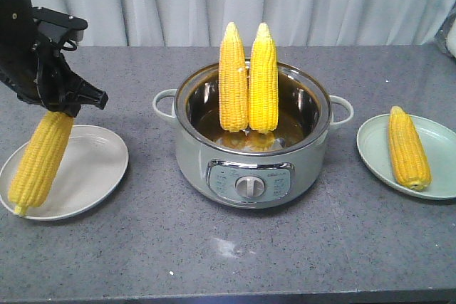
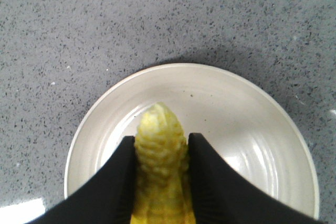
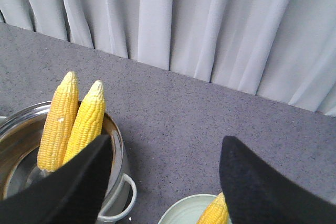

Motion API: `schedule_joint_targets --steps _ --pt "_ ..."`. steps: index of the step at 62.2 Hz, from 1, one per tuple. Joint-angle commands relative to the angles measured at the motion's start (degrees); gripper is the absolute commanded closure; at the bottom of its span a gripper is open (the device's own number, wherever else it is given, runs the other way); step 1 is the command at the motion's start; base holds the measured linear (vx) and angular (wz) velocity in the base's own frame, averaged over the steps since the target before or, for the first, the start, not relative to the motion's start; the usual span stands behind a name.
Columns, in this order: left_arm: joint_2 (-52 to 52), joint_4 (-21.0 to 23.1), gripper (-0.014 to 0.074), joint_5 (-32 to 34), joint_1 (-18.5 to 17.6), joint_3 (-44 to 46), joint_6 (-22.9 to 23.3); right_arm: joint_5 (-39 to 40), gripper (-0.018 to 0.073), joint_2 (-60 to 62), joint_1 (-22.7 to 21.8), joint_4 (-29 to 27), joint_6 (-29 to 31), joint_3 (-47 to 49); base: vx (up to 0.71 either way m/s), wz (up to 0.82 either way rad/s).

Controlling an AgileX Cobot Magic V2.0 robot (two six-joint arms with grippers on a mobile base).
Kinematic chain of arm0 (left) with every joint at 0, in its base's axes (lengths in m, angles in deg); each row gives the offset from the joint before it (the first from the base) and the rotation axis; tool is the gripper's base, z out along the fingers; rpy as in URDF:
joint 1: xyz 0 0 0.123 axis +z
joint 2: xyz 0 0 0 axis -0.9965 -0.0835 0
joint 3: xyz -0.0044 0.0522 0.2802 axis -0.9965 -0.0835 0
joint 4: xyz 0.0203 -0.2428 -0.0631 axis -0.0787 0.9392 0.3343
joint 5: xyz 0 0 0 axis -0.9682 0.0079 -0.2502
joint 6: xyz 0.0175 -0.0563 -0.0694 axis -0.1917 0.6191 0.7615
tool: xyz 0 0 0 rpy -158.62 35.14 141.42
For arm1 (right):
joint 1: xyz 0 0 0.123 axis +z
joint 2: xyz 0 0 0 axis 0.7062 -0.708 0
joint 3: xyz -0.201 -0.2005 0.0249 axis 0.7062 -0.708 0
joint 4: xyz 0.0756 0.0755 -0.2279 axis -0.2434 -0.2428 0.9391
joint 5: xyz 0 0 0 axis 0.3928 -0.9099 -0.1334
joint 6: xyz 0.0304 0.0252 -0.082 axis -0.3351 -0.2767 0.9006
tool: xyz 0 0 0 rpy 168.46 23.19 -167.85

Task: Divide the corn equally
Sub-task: 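Lower the corn cob onto the beige plate and release it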

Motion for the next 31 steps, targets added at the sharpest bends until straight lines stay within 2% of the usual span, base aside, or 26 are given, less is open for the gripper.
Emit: schedule_joint_targets --steps 1,20,31 --pt "2.69 0.02 0.0603 3.49 0.1 1.32 0.61 -0.86 0.0125 1.08 -0.28 -1.43 0.33 1.39 0.0 0.0" --pt "2.69 0.02 0.0599 3.96 0.1 1.32 0.55 -0.86 0.0125 1.08 -0.28 -1.47 0.09 1.39 0.0 0.0" --pt "2.69 0.02 0.056 4.16 0.1 1.32 0.17 -0.86 0.0125 1.08 -0.28 -1.47 0.09 1.39 0.0 0.0"
